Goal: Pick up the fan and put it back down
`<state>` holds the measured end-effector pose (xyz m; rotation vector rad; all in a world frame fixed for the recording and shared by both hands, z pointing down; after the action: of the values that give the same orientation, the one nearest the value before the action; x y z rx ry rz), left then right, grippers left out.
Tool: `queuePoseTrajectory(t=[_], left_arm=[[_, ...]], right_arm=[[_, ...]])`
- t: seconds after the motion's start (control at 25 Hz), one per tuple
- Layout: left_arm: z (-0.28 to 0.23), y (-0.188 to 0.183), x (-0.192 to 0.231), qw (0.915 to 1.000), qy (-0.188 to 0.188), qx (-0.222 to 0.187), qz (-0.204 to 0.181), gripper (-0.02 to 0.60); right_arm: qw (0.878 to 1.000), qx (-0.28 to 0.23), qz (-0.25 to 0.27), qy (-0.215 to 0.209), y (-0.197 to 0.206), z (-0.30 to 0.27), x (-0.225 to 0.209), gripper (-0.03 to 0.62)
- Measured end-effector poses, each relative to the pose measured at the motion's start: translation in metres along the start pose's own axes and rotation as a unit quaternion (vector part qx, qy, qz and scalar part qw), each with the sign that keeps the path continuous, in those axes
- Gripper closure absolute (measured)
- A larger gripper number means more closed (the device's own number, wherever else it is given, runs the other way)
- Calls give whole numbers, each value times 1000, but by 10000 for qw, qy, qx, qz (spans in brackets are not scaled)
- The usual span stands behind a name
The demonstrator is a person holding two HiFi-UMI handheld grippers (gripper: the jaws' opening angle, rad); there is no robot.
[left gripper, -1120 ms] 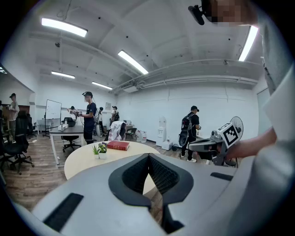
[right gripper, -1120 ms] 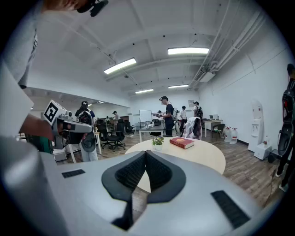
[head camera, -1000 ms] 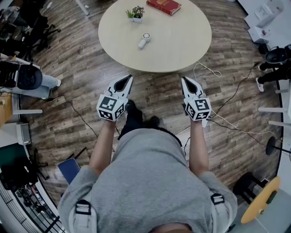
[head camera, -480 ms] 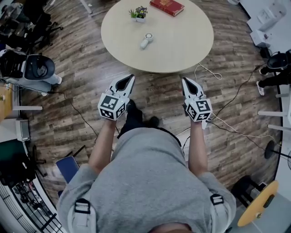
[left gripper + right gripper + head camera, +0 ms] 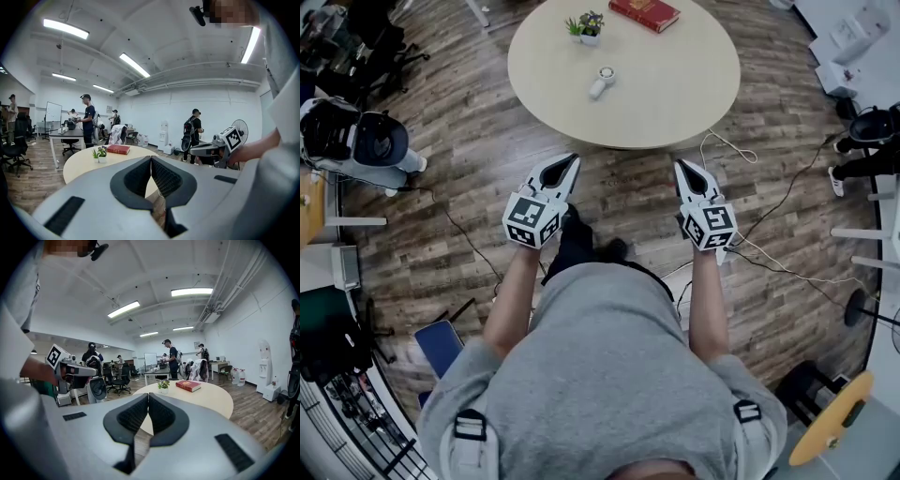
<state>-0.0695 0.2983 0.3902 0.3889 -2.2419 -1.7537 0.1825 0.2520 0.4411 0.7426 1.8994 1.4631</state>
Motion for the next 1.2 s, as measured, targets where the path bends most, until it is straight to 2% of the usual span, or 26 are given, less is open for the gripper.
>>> queuePoseTrajectory(t=[0.24,0.44,0.64,0.8,1.2], left_arm=[[3,0,0,10000,19,-40,-9,561],[12,-3,-5,9995,254,-169,66,554],[16,-3,-2,9994,294,-181,80,480],[20,1,-1,9994,289,-150,76,445],[21,8,1,9991,375,-82,189,341]], right_arm=[[10000,-62,-6,-54,0,0,4,585],[9998,-124,-18,-164,-2,1,15,562],[9993,-205,-11,-310,-6,-5,24,515],[9987,-297,49,-404,-8,-8,32,434],[9983,-236,80,-534,-3,-17,41,321]])
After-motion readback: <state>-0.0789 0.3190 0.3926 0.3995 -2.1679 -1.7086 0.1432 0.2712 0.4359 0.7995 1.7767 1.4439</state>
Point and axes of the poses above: the fingertips, and each gripper's own axes: z backward along the fingers, x to its left, y out of its underside, the point moved 3 cm from there along z, backward along the fingers, and after that the axes turned 8 degrees about -y, right-handed, at the moved point
